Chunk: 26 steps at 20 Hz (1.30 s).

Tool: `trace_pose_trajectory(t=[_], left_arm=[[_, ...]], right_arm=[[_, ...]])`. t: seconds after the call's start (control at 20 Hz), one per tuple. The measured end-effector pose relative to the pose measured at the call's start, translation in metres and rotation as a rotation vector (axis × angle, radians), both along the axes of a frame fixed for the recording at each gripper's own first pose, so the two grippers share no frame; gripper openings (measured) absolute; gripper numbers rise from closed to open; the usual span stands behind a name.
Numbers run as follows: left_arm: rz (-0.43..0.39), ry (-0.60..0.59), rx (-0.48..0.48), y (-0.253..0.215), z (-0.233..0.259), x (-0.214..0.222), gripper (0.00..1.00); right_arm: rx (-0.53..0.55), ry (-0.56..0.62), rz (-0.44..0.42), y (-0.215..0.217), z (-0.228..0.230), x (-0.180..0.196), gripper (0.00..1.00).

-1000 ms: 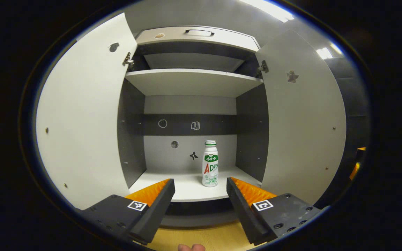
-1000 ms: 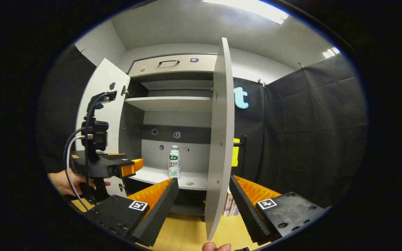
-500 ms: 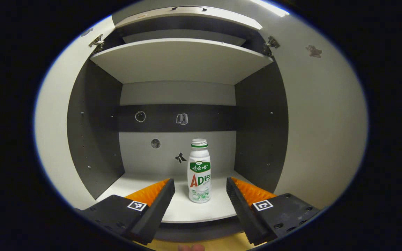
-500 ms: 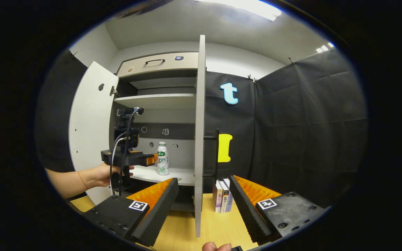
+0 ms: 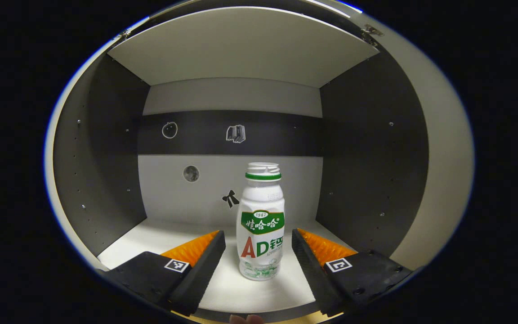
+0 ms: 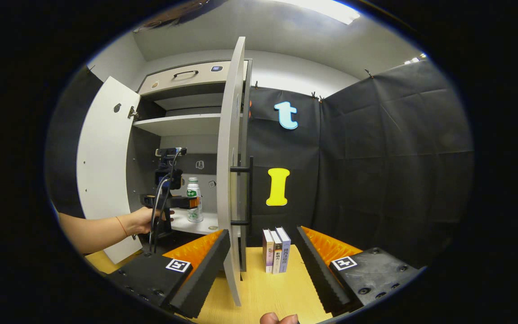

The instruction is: Grasp the bottle in the cabinet with the left hand and place it on the coaster, then close the right door with the right hand and the left door with the left hand.

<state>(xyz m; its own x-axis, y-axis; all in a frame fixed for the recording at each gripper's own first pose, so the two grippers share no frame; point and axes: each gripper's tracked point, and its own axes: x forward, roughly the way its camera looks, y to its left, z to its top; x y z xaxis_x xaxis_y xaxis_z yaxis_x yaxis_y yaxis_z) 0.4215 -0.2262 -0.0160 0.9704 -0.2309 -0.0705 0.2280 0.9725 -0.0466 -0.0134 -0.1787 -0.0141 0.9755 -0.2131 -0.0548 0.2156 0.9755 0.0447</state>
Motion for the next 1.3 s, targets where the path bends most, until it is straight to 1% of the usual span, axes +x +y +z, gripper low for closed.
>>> trace_pose_trajectory(t=[0.15,0.3,0.35,0.4,0.5,0.6,0.95,1.2,1.3], left_arm=[[-0.005,-0.010,0.011,-0.003,-0.002,0.015,0.95],[-0.036,-0.032,0.015,-0.010,0.000,0.023,0.94],[-0.041,-0.035,0.020,-0.011,-0.003,0.029,0.91],[-0.049,-0.038,0.032,-0.011,-0.001,0.026,0.78],[-0.063,-0.047,0.056,-0.010,0.003,0.021,0.76],[-0.072,-0.061,0.053,-0.011,0.010,0.016,0.76],[-0.112,-0.078,0.009,0.010,0.031,-0.017,0.76],[-0.120,-0.094,-0.019,0.043,0.043,-0.046,0.76],[-0.127,-0.120,-0.009,0.054,0.049,-0.076,0.75]], right_arm=[[0.001,0.005,-0.008,-0.004,-0.001,0.003,0.98],[-0.012,0.012,-0.011,-0.005,-0.002,0.004,0.98],[-0.014,0.012,-0.013,-0.005,-0.001,0.003,0.98],[-0.017,0.009,-0.015,-0.003,0.001,0.003,0.98],[-0.022,0.002,-0.022,-0.001,0.003,0.000,0.98],[-0.025,-0.002,-0.025,0.003,0.005,-0.003,0.98],[-0.030,-0.025,-0.015,0.028,0.016,-0.014,0.98],[-0.029,-0.033,0.008,0.046,0.020,-0.016,0.98],[-0.033,-0.040,0.017,0.050,0.022,-0.015,0.98]])
